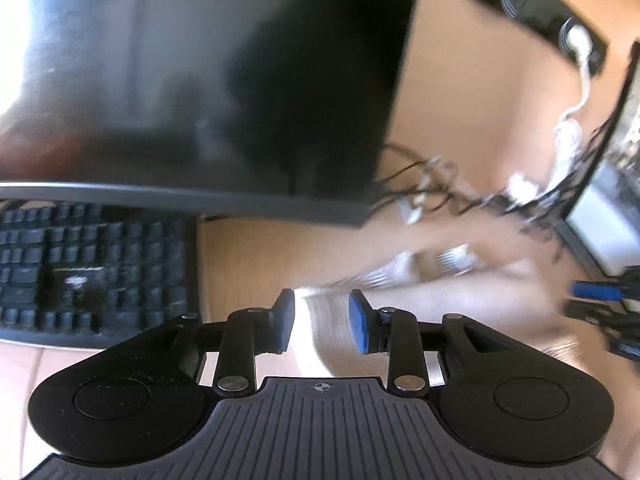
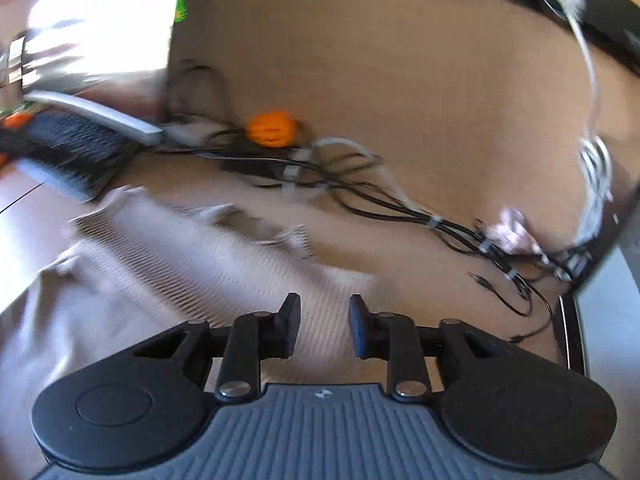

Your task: Fold clothes

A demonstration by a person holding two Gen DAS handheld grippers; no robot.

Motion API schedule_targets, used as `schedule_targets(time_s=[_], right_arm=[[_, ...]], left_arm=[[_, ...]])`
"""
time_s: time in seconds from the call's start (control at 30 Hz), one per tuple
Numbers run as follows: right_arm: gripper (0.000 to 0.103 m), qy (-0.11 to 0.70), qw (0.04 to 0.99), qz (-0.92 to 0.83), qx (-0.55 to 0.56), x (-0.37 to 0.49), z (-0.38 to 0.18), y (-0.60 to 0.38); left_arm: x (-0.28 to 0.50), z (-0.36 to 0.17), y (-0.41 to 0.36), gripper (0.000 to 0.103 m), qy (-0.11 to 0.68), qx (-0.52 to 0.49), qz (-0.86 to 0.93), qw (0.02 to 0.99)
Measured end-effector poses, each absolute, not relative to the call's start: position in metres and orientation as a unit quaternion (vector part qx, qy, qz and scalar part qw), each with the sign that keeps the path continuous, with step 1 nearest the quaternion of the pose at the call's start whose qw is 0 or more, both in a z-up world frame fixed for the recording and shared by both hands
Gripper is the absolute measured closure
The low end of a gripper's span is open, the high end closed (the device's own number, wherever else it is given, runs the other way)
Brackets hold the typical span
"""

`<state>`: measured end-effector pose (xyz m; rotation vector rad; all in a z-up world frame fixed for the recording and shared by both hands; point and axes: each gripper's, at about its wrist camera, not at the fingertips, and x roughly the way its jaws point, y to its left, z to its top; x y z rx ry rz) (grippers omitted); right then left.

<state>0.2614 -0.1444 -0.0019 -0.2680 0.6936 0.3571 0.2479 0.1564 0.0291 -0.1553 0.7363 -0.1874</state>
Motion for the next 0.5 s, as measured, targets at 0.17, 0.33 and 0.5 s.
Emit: schedule_targets(time_s=[0.17, 0.33, 0.5], right_arm=[[0.067, 0.360, 0.906, 0.143, -0.171, 0.281, -0.046, -0.139], [0.053, 0.355, 0.902, 0.133, -0.209, 0.278, -0.046, -0.157], [0.052, 0.370, 0.905, 0.129, -0.166, 0.284, -0.037, -0.179]], left_arm=[[0.268, -0.010, 0.126, 0.071, 0.425, -0.073, -0.121, 0.894], [0.280, -0.027, 0.103, 0.070, 0.432, -0.114, -0.129, 0.885], [0.290, -0.026, 0.078, 0.067, 0.431, -0.118, -0.137, 0.884]])
